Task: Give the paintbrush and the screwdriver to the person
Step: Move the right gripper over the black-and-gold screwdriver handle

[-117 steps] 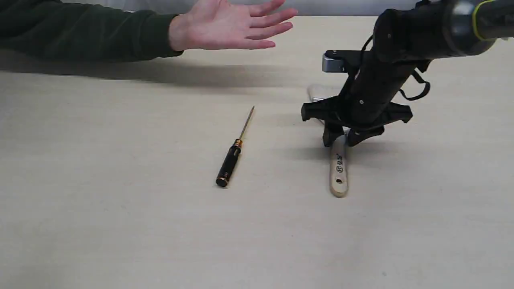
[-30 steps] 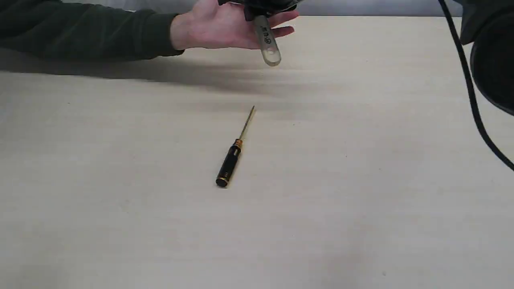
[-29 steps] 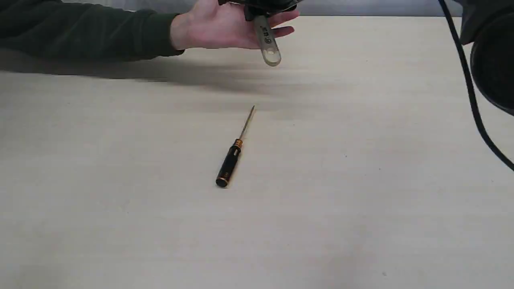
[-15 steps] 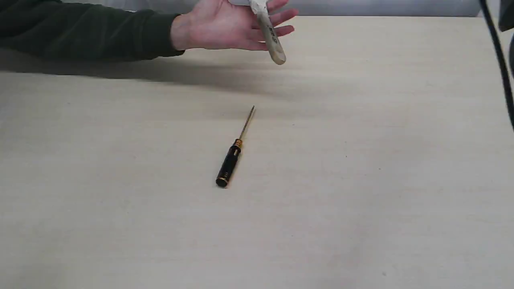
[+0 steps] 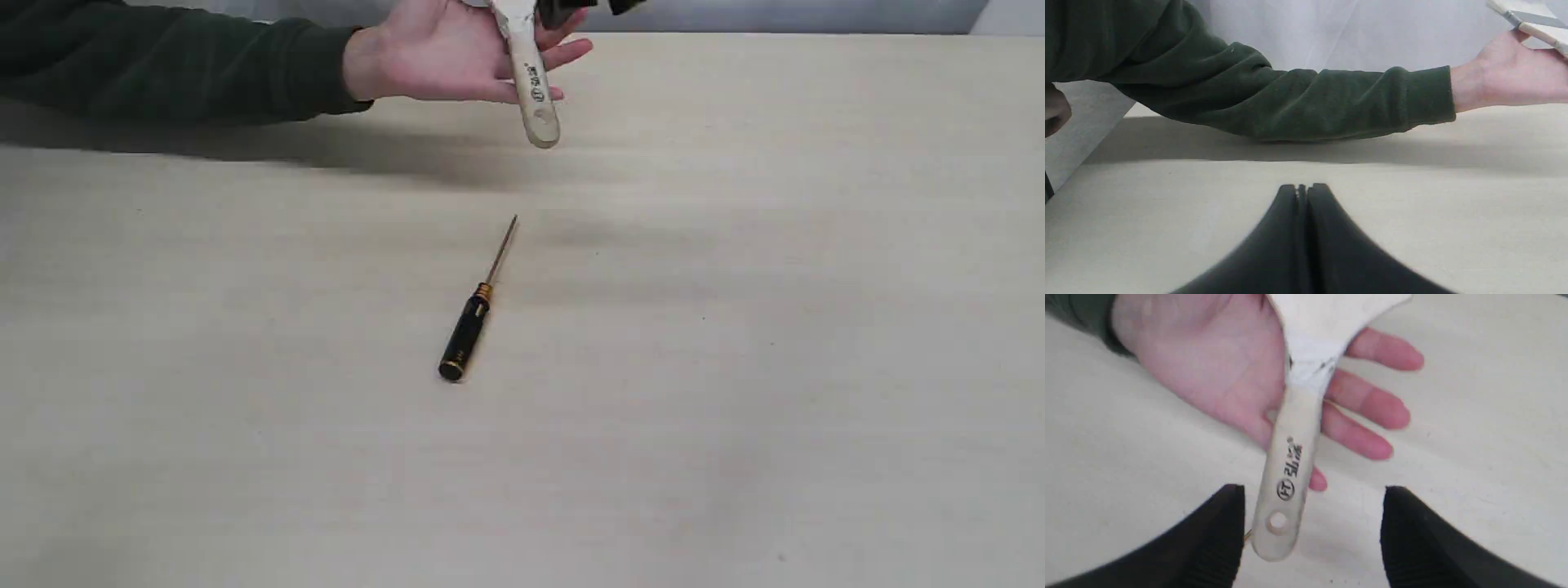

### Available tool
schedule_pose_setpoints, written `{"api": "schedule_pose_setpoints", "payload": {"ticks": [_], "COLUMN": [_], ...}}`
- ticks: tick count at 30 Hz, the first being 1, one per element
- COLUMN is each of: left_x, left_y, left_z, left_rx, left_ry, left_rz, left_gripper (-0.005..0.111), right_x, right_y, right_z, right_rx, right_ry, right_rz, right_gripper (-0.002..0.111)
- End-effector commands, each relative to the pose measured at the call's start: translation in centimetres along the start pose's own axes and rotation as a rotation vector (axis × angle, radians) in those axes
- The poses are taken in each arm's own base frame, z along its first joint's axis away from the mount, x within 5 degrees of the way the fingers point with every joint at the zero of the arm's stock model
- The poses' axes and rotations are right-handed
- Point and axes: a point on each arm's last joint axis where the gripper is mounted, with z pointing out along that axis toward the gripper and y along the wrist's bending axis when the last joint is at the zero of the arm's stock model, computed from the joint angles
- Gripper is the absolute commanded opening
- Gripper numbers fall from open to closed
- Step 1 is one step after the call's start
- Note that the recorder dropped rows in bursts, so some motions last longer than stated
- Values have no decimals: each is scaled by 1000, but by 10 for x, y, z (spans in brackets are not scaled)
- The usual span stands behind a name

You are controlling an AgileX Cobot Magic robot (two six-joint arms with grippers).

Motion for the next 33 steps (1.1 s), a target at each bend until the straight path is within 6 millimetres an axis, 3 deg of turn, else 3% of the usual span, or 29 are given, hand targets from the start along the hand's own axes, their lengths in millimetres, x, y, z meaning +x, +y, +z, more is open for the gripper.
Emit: {"api": "schedule_pose_setpoints", "payload": {"ticks": [1,8,13,22,28,33], "left_x": [0,0,0,-1,0,0], "left_y": [-1,-1,-1,-1,0,0], "left_z": [0,0,0,0,0,0], "left_rx": [8,8,8,8,7,7], "left_ry": [-11,-11,-11,-14,-11,-11], "left_rz": [-5,-5,-5,-3,-1,-1], "left_gripper": [0,0,0,0,0,0], "right_x": [14,59,91,118,124,124], "right_y": [-2,-5,7,49,50,54], "right_z": [-11,-31,-25,16,53,73], "right_rx": [-3,-29,-91,-137,-125,-132], "right_ry": [-29,-40,3,106,140,179], "right_rz": [-18,-7,-12,-55,21,54], "right_gripper": [53,53,53,53,53,47]}}
